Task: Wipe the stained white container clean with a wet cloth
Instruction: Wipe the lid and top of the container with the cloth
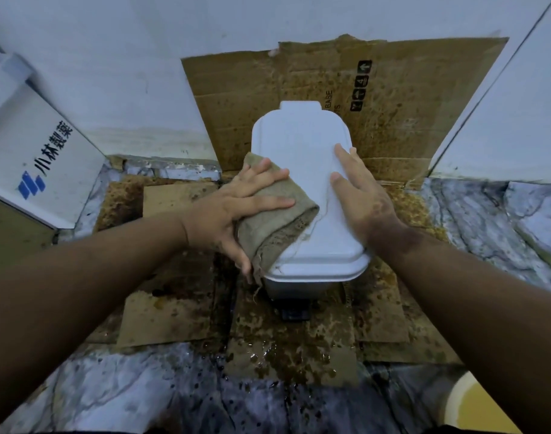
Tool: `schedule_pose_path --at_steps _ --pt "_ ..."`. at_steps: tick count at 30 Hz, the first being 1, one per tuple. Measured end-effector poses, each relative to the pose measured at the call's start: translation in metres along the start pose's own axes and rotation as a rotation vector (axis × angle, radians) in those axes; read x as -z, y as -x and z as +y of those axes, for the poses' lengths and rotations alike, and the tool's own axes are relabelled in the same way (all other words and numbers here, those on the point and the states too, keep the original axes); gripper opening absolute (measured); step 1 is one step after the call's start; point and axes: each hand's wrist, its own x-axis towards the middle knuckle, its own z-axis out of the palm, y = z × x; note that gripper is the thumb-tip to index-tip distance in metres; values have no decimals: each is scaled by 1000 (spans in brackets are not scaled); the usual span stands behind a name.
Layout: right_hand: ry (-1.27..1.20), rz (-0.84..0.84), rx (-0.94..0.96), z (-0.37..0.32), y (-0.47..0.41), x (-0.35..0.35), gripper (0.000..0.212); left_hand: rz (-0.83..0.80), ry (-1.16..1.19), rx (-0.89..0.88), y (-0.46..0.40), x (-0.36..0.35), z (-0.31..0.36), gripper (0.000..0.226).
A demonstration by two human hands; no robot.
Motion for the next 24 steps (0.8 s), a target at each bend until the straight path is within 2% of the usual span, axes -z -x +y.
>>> schedule_pose_path --at_steps 4,6,9,12,14,17,20,22,24 --pt "-21 -11 -3 0 0 0 51 -54 113 154 -16 29 -22 100" --pt "-29 -10 -5 0 0 0 51 -42 156 233 -24 36 -26 105" --pt "-71 -8 -22 0 -1 0 51 -14 159 231 -26 26 -23 113" --pt "-80 -6 -24 1 0 0 51 27 120 229 -18 15 -12 109" --pt "-74 1 -23 2 0 1 51 94 123 212 -10 1 7 104" --pt "-72 -1 -20 1 0 2 51 341 137 221 5 -42 53 87" --pt "-69 0 -21 1 1 2 51 562 123 399 7 -72 95 73" --pt "-83 9 -24 1 0 1 50 565 152 505 3 -69 103 72" --pt "-84 17 -22 2 -1 1 50 480 207 591 -1 -56 103 77"
